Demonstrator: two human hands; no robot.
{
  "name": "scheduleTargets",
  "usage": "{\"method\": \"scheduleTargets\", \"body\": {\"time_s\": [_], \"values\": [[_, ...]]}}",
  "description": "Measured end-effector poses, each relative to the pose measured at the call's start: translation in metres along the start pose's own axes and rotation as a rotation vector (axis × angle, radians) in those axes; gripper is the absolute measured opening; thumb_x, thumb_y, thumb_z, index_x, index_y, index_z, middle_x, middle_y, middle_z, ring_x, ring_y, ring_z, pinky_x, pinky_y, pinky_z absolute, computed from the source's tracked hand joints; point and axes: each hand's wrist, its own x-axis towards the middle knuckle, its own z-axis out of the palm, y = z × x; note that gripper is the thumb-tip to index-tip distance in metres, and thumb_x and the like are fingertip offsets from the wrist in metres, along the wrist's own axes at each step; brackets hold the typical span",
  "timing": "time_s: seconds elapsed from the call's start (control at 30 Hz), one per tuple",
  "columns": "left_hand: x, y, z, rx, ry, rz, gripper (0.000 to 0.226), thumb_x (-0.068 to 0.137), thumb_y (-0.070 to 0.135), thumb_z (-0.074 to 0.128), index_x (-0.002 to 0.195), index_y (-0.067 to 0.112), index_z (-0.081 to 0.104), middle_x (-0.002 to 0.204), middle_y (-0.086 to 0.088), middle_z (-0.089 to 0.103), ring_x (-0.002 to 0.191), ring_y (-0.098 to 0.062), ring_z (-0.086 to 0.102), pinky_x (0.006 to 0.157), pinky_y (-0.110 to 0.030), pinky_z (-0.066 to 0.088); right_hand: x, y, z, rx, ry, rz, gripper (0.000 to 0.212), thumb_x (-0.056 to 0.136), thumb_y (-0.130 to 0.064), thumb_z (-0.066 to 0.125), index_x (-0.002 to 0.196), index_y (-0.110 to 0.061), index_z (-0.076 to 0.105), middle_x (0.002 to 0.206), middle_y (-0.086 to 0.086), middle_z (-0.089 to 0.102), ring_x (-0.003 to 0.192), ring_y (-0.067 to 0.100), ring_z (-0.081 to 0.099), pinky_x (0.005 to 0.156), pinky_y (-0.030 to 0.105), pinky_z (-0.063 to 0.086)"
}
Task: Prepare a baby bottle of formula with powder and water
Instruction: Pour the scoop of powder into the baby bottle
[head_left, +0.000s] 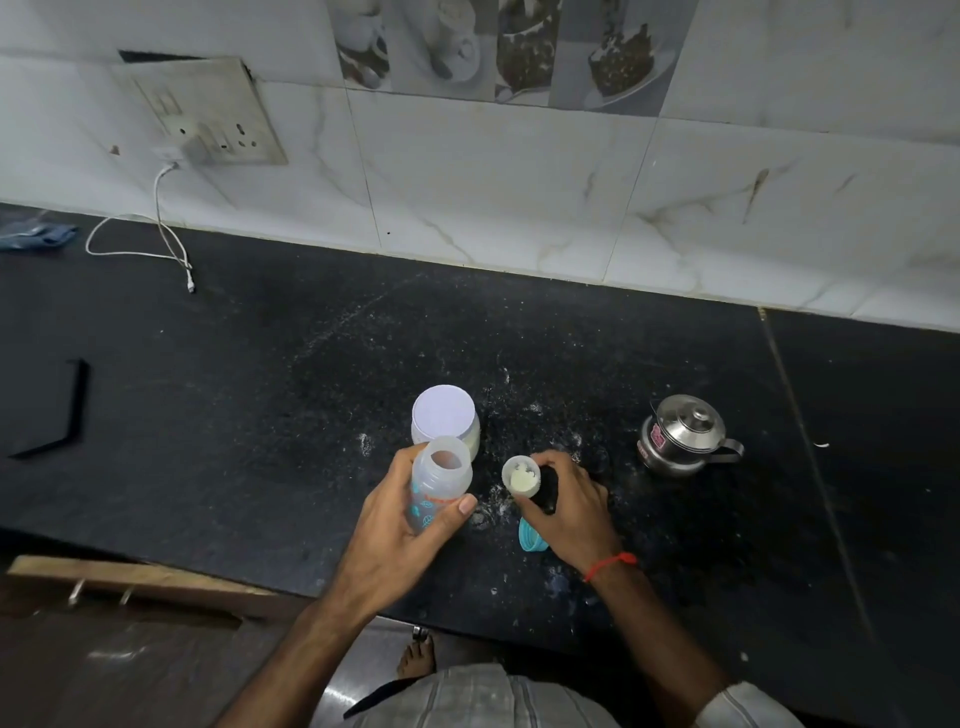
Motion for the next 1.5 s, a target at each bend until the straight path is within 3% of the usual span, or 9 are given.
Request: {"method": "scheduleTargets", "body": {"time_s": [0.13, 0.3, 0.5, 1.07, 1.27, 1.5], "values": [[0.001, -0.003, 0.005, -0.014, -0.023, -0.001, 0.050, 0.083, 0.054, 0.073, 0.126, 0.036, 0.055, 0.120, 0.026, 0.067, 0.107, -0.001, 0.067, 0.085, -0.011, 0.050, 0.000, 0.003, 0.004, 0.006, 0.029, -0.027, 0.051, 0.082, -0.036, 0.079, 0.120, -0.032, 0.047, 0.118, -0.016, 0.063, 0.117, 0.012, 0.058, 0.108, 0.046, 0.037], [0.003, -0.006, 0.009, -0.014, -0.047, -0.005, 0.052, 0.083, 0.054, 0.074, 0.128, 0.037, 0.054, 0.124, 0.025, 0.067, 0.112, -0.004, 0.067, 0.088, -0.012, 0.051, 0.005, -0.001, 0.000, -0.046, 0.001, -0.054, 0.069, 0.086, -0.036, 0.076, 0.147, -0.035, 0.043, 0.135, -0.017, 0.056, 0.130, 0.014, 0.041, 0.109, 0.038, 0.029], [0.003, -0.015, 0.016, 0.021, -0.079, -0.012, 0.050, 0.084, 0.042, 0.081, 0.126, 0.038, 0.055, 0.123, 0.026, 0.068, 0.112, -0.002, 0.068, 0.090, -0.013, 0.052, 0.001, 0.009, -0.008, 0.067, 0.084, -0.021, 0.059, 0.085, -0.030, 0.079, 0.139, -0.034, 0.054, 0.139, -0.015, 0.058, 0.131, 0.014, 0.041, 0.112, 0.045, 0.037], [0.009, -0.031, 0.025, 0.087, -0.126, -0.038, 0.054, 0.080, 0.055, 0.080, 0.126, 0.045, 0.053, 0.125, 0.024, 0.067, 0.118, 0.003, 0.063, 0.093, -0.010, 0.050, 0.000, 0.012, -0.014, 0.123, 0.054, 0.031, 0.056, 0.086, -0.029, 0.079, 0.136, -0.030, 0.053, 0.139, -0.012, 0.058, 0.136, 0.016, 0.044, 0.117, 0.053, 0.033], [0.010, -0.036, 0.025, 0.093, -0.132, -0.041, 0.067, 0.076, 0.075, 0.073, 0.132, 0.043, 0.054, 0.132, 0.021, 0.064, 0.123, -0.001, 0.062, 0.099, -0.018, 0.052, -0.001, 0.009, -0.016, 0.088, 0.012, 0.042, 0.054, 0.087, -0.033, 0.078, 0.134, -0.033, 0.053, 0.137, -0.017, 0.057, 0.139, 0.016, 0.041, 0.117, 0.048, 0.028], [0.012, -0.034, 0.023, 0.102, -0.126, -0.039, 0.060, 0.078, 0.066, 0.078, 0.130, 0.047, 0.055, 0.131, 0.022, 0.066, 0.123, -0.001, 0.063, 0.100, -0.023, 0.054, -0.004, 0.000, -0.021, 0.154, 0.053, -0.010, 0.054, 0.085, -0.027, 0.080, 0.132, -0.032, 0.053, 0.132, -0.022, 0.055, 0.130, 0.006, 0.043, 0.115, 0.049, 0.036]]}}
